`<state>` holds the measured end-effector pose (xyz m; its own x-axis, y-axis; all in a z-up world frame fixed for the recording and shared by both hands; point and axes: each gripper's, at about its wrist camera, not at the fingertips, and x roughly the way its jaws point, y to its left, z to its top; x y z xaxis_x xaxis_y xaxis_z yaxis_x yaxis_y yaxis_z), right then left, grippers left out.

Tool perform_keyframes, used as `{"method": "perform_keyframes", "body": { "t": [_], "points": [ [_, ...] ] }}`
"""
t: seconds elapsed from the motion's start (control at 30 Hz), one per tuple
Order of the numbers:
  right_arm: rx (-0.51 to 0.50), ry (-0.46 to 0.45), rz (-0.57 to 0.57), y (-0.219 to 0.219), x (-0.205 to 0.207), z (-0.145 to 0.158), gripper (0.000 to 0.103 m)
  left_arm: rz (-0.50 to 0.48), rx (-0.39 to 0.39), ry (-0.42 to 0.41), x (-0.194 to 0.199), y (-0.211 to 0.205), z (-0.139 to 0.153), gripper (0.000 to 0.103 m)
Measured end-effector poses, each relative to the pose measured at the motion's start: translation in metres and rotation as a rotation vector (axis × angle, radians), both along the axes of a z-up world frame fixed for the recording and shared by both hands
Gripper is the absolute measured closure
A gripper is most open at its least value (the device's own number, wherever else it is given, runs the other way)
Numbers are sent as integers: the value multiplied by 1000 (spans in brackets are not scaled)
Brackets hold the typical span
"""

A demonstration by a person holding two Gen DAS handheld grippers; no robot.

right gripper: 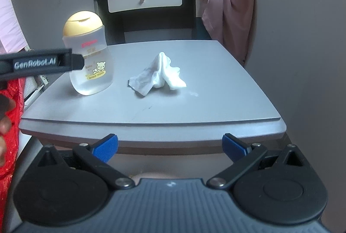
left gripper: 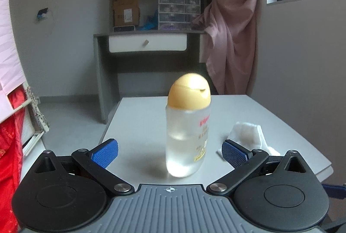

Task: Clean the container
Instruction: 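Move the left tool toward the clear bottle with yellow cap, then close the left gripper around the bottle's yellow cap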

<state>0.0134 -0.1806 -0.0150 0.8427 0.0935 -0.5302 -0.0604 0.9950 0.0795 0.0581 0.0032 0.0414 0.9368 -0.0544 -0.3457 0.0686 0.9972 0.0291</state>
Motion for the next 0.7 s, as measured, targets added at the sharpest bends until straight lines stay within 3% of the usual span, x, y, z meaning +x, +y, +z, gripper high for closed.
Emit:
{"method": "perform_keyframes", "body": {
  "t": [0.7],
  "points": [
    [9, 18, -2, 1, 17, -3, 0, -83, -26, -84, 62, -6, 16, 2]
  ]
}}
